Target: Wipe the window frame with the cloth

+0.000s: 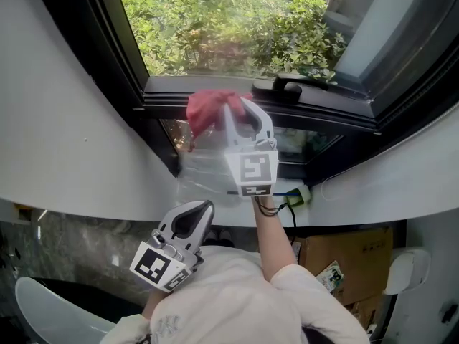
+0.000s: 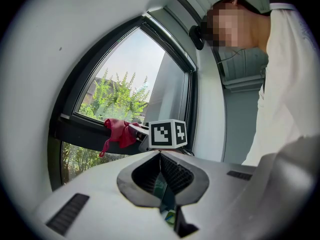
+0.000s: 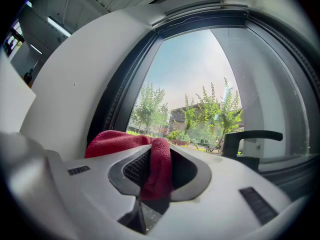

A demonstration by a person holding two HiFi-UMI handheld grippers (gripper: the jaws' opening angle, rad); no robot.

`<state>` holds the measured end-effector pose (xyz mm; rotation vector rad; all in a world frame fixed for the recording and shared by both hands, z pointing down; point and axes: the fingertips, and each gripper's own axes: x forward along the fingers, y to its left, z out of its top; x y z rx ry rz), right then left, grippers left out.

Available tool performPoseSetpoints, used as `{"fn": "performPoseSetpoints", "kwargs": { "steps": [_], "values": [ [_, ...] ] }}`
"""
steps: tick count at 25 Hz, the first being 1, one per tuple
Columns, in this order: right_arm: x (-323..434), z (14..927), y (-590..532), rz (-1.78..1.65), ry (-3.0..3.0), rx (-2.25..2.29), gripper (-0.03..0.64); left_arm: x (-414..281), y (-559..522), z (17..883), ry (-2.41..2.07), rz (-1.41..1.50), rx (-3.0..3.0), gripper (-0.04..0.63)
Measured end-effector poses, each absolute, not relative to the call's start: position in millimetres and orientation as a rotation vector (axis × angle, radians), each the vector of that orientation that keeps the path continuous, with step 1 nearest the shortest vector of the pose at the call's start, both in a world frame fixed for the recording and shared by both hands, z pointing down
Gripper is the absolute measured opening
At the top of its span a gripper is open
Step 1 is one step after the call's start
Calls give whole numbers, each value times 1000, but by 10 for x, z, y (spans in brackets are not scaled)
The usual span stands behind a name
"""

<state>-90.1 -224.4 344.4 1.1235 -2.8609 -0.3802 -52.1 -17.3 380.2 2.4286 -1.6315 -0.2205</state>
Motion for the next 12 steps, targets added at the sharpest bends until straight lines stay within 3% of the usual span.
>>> {"fn": "performPoseSetpoints", "kwargs": {
  "steps": [12],
  "values": [
    [-821,3456,-2281,-380,-2846,1147,92,-499,-170,3803,-1620,-220,2435,11]
  ]
}}
